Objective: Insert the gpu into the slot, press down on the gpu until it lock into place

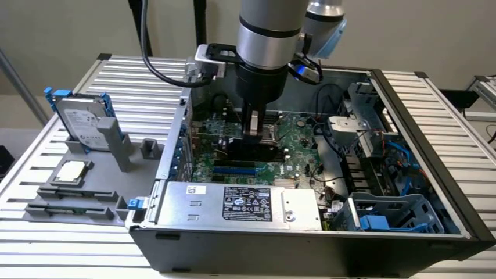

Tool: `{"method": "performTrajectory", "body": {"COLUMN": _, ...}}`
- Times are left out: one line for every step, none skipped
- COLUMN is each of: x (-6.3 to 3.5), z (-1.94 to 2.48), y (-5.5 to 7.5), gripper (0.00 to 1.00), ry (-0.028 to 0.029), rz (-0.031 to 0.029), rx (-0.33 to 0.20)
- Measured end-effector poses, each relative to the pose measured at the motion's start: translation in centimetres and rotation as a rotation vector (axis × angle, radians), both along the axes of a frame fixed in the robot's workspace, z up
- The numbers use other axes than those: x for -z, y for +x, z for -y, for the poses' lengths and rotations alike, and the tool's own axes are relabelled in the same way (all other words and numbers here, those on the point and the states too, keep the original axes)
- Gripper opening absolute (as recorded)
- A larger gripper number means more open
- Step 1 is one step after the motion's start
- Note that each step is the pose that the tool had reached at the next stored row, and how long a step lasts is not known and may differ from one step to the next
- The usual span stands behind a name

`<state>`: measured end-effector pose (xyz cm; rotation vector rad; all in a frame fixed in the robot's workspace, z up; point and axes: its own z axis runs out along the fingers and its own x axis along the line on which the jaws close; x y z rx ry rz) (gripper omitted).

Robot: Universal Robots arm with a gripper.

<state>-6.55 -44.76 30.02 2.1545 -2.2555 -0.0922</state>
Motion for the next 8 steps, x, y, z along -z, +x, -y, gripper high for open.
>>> {"method": "performTrajectory", "body": {"x": 0.18, "z": 0.00, "y": 0.0, "gripper": 0.26, "ry": 0.0000, "rz": 0.0000, "rx": 0.000}}
{"method": "performTrajectory", "body": {"x": 0.37, "z": -0.01, "y": 0.0, "gripper": 0.26, "ry": 0.0002, "rz": 0.0001, "rx": 0.000}}
{"method": "performTrajectory", "body": {"x": 0.54, "z": -0.01, "y": 0.0, "gripper": 0.26, "ry": 0.0002, "rz": 0.0000, "rx": 0.001}}
{"method": "performTrajectory", "body": {"x": 0.72, "z": -0.01, "y": 0.0, "gripper": 0.26, "ry": 0.0005, "rz": 0.0000, "rx": 0.000}}
{"method": "performTrajectory", "body": {"x": 0.92, "z": -0.01, "y": 0.0, "gripper": 0.26, "ry": 0.0009, "rz": 0.0000, "rx": 0.000}}
{"method": "performTrajectory", "body": {"x": 1.09, "z": -0.01, "y": 0.0, "gripper": 0.26, "ry": 0.0012, "rz": 0.0001, "rx": 0.000}}
{"method": "performTrajectory", "body": {"x": 1.27, "z": -0.01, "y": 0.0, "gripper": 0.26, "ry": 0.0015, "rz": 0.0002, "rx": 0.001}}
{"method": "performTrajectory", "body": {"x": 1.45, "z": -0.01, "y": 0.0, "gripper": 0.26, "ry": 0.0019, "rz": 0.0003, "rx": 0.001}}
